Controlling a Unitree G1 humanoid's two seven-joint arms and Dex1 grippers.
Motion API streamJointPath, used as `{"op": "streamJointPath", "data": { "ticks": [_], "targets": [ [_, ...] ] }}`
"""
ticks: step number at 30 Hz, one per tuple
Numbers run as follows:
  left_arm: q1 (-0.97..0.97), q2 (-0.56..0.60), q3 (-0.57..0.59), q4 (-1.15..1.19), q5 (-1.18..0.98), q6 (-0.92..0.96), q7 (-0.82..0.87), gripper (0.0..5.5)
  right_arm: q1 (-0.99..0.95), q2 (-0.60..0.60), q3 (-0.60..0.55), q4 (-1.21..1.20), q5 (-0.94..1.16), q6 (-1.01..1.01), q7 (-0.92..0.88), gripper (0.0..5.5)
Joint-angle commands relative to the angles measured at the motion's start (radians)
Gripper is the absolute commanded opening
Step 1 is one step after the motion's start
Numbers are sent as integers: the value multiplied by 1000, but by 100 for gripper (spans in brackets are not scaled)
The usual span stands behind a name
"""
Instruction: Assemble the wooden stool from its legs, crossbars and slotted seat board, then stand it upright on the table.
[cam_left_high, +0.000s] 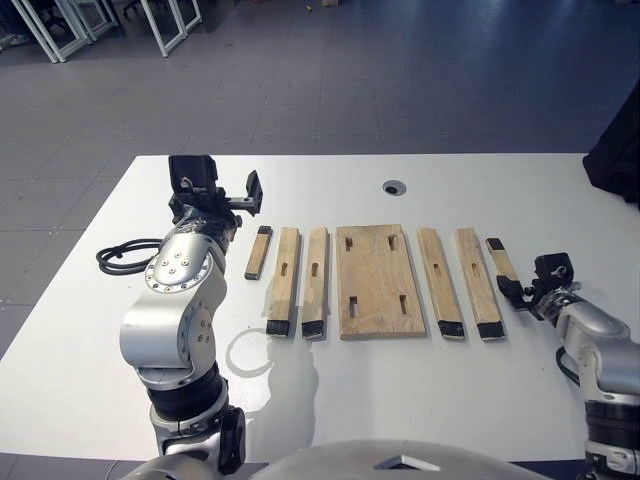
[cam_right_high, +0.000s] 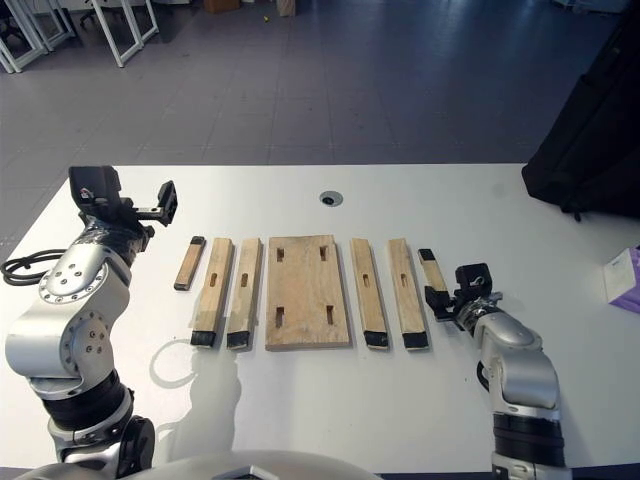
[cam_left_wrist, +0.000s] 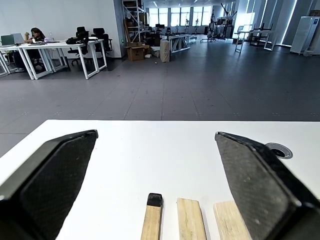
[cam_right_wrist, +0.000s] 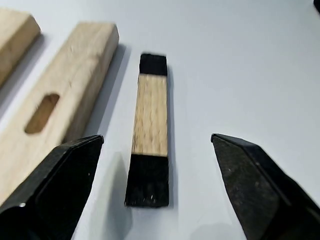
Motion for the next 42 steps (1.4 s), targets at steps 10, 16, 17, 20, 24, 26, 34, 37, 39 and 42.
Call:
{"op": "streamJointPath", "data": {
  "ticks": [10,16,17,20,24,26,34,37,39,42],
  "targets": [
    [-11,0,-1,-7,4,23,0,434,53,-4,70,209,-24,-120,49,266],
    [-13,-1,-3,-2,4,22,0,434,56,2,64,276,-20,-144,47,173],
    [-13,-2,-3,-2,4,22,0,434,55,3,61,281,-18,-145,44,158],
    [-14,-2,-3,-1,4,22,1,434,50,5,58,292,-15,-150,37,130],
    [-17,-1,-4,9,2,20,-3,434,23,4,40,278,-20,-166,8,130],
    [-15,4,1,14,-5,20,-13,434,-22,-7,18,228,-26,-172,-26,130],
    [-312,-95,256,396,-412,97,-266,434,-431,172,145,-63,-19,-136,-174,130],
    [-446,-135,431,631,-619,188,-285,434,-435,249,272,-128,-35,-134,-161,130],
    [-500,-124,508,766,-686,234,-261,434,-419,281,324,-159,-45,-128,-160,130],
    [-517,-96,550,876,-729,269,-238,434,-407,309,366,-197,-45,-108,-157,130]
  ]
}}
